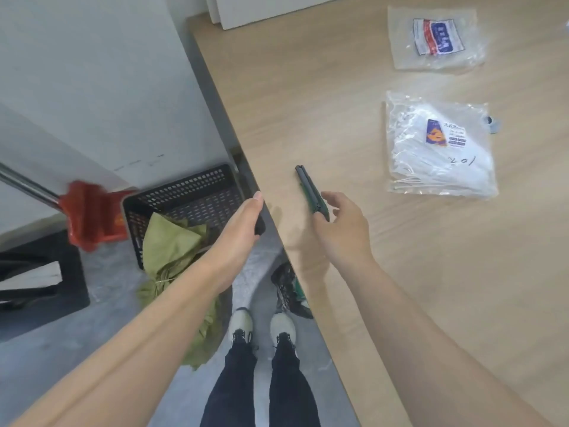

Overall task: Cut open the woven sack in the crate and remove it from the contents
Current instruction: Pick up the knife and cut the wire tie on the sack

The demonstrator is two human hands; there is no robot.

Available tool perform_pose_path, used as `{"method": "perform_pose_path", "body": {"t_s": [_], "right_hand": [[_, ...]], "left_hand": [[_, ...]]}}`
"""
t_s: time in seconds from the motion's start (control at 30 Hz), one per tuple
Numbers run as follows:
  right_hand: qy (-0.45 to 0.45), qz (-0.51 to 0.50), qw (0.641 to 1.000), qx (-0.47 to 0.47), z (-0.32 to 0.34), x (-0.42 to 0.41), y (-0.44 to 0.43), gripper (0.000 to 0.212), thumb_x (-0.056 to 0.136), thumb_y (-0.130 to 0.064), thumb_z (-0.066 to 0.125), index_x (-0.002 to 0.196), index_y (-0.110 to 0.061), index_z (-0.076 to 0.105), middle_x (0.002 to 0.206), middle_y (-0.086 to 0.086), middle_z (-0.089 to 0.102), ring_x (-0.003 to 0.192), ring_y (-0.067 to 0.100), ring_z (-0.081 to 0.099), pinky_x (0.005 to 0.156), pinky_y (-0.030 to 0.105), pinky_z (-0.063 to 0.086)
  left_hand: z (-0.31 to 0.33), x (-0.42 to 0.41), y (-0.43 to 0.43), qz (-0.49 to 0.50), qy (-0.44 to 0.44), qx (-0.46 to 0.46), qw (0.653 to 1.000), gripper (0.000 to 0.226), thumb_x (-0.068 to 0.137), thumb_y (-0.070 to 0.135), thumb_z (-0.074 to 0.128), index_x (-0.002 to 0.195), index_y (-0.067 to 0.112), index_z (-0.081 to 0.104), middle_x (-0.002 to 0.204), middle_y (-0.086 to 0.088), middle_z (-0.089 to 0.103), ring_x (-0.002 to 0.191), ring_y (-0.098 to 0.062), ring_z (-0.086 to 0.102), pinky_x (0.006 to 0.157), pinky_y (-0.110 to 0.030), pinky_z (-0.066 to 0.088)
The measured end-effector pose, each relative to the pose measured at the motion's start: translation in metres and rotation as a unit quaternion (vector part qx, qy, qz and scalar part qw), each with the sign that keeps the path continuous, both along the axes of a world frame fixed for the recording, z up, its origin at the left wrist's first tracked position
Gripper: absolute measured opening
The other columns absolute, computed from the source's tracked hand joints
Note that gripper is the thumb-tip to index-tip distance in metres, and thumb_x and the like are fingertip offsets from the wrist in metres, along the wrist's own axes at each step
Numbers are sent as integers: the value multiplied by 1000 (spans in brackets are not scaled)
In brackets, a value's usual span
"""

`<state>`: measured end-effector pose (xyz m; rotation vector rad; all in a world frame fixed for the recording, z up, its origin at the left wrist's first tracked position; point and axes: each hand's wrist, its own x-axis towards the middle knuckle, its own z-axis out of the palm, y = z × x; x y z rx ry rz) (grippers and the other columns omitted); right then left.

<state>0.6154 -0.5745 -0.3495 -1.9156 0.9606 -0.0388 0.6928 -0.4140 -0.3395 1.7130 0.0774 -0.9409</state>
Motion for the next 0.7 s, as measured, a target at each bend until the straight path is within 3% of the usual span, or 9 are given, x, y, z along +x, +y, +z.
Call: {"method": "perform_pose_path", "body": {"t_s": [0.13, 0.27, 0.4, 0.47, 0.57, 0.63, 0.7], "right_hand": [[38, 2, 999, -38, -37, 26, -11, 48, 83, -12, 66, 129, -26, 64, 124, -2, 60, 110, 10, 54, 88, 19, 38], [67, -17, 995, -74, -65, 43, -17, 48, 81, -16, 70, 127, -27, 63, 117, -4, 60, 105, 16, 58, 88, 26, 46], [85, -24, 992, -94, -81, 57, -17, 44, 82, -12, 68, 123, -24, 60, 113, -2, 60, 98, 15, 55, 67, 18, 37], [104, -27, 992, -66, -85, 61, -15, 45, 80, -18, 71, 123, -21, 59, 112, -1, 61, 93, 12, 55, 62, 13, 35], [114, -27, 993, -19, -86, 68, -10, 29, 80, -26, 71, 107, -15, 66, 97, -1, 66, 83, 13, 61, 63, 21, 45], [97, -33, 994, 34, -81, 73, -4, 17, 87, -22, 65, 92, -6, 67, 76, -2, 63, 68, 16, 59, 58, 29, 48], [57, -71, 987, 135, -75, 80, 2, 15, 93, -19, 61, 92, -4, 64, 75, 2, 63, 66, 18, 63, 63, 38, 55]], "left_hand": [[-31, 25, -11, 24, 8, 3, 1000, 60, 107, 55, 33, 160, 26, 33, 167, 11, 30, 154, -14, 28, 124, -46, 31], [-50, 45, -23, 36, 17, 6, 999, 56, 107, 54, 34, 157, 30, 38, 159, 16, 40, 149, -10, 35, 122, -43, 35], [-59, 59, -26, 56, 27, 0, 998, 49, 109, 51, 34, 152, 31, 45, 137, 24, 48, 144, -8, 39, 120, -41, 37], [-63, 63, -24, 60, 30, 9, 998, 36, 109, 49, 33, 138, 39, 52, 124, 31, 50, 137, -6, 43, 119, -39, 39], [-64, 69, -20, 71, 34, 15, 997, 20, 109, 49, 34, 115, 47, 53, 124, 27, 52, 133, -9, 46, 116, -41, 41], [-61, 74, -14, 81, 22, 13, 996, 19, 109, 49, 34, 116, 47, 52, 131, 20, 51, 134, -12, 47, 113, -40, 44], [-55, 78, -8, 91, 10, 12, 996, 27, 109, 49, 34, 129, 42, 51, 140, 13, 49, 137, -14, 45, 112, -39, 45]]}}
